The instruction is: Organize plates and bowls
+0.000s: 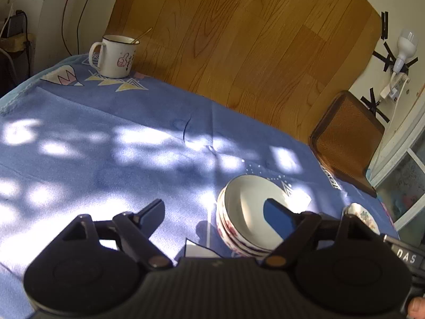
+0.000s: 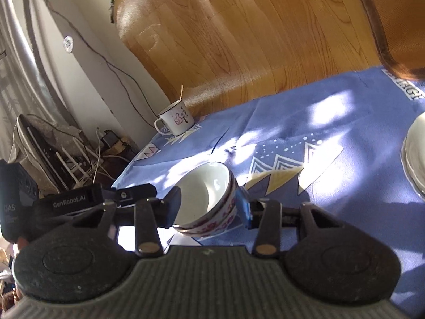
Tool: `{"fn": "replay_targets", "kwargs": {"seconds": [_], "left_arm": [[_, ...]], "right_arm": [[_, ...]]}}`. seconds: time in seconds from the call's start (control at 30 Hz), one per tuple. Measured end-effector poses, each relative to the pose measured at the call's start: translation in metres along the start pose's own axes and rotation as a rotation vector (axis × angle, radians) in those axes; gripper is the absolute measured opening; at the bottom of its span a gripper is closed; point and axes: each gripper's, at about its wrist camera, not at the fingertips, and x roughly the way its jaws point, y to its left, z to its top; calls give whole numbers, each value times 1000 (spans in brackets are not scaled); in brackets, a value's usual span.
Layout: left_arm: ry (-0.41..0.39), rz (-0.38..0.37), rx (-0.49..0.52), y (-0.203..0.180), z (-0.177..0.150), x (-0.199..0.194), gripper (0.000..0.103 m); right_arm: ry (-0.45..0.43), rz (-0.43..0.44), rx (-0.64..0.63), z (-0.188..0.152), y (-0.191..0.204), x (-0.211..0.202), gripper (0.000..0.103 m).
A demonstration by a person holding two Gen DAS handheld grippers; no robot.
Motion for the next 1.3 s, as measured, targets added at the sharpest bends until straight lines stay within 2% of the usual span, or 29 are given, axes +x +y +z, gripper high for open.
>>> {"fn": "replay_targets", "kwargs": {"seconds": [0.13,0.37,0.67,0.87,0.97,1.07,1.13,1.3], "left_arm": [[59,-29,-31,6,4,21,74],[102,-66,-93,16,1,38,64],[115,-80,-94,13,-2,43,53],[120,-93,-104,12,-7,43,37],[114,-132,-125,14,-8,43,24],[105,-120,-117,10,-9,40,24],[99,-114,-110,6,-10,36,24],[103,-90,-108,-2,-14,32,24]], "right_arm": [[20,-1,85,6,-9,11,48],[47,-10,120,3,-14,21,48],[93,-21,147,-1,-18,32,48],[163,3,216,-8,-26,43,46],[180,29,260,-12,-26,47,41],[176,9,226,-13,-19,45,38],[179,0,230,-14,-22,43,31],[183,0,218,-16,-22,36,30]]}}
